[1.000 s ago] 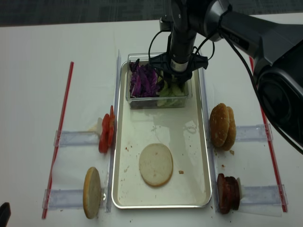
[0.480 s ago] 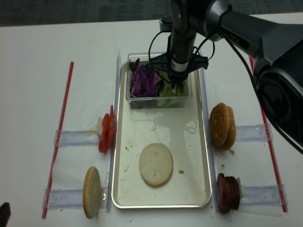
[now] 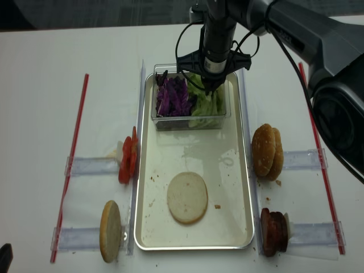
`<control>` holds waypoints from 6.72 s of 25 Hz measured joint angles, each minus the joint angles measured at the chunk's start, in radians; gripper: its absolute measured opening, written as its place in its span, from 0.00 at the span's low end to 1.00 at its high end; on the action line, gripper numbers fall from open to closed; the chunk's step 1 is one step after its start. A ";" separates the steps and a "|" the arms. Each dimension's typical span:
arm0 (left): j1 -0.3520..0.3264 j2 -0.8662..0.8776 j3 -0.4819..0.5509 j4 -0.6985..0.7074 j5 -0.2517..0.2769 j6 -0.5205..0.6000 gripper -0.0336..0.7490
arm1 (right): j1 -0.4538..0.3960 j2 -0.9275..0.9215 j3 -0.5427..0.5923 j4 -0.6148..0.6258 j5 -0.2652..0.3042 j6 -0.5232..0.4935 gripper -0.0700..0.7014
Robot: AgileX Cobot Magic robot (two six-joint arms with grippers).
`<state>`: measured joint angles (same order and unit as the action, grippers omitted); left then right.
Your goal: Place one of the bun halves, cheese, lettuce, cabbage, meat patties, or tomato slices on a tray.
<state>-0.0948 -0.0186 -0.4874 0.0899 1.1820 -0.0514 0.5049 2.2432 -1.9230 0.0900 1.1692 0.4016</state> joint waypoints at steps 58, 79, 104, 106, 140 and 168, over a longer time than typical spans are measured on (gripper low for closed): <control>0.000 0.000 0.000 0.000 0.000 0.000 0.43 | 0.335 -0.425 0.649 0.107 -0.263 -0.107 0.15; 0.000 0.000 0.000 0.000 0.000 0.000 0.43 | 0.335 -0.346 0.684 0.134 -0.342 -0.108 0.15; 0.000 0.000 0.000 0.000 0.000 0.000 0.43 | 0.335 -0.314 0.684 0.141 -0.332 -0.108 0.69; 0.000 0.000 0.000 0.000 0.000 0.000 0.43 | 0.335 -0.314 0.684 0.133 -0.319 -0.108 0.72; 0.000 0.000 0.000 0.000 0.000 0.000 0.43 | 0.335 -0.314 0.191 0.056 0.059 -0.084 0.74; 0.000 0.000 0.000 0.000 0.000 0.000 0.43 | -0.228 -0.415 0.188 0.004 0.066 -0.237 0.74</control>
<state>-0.0948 -0.0186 -0.4874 0.0899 1.1820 -0.0514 0.2771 1.8282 -1.7354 0.0936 1.2349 0.1645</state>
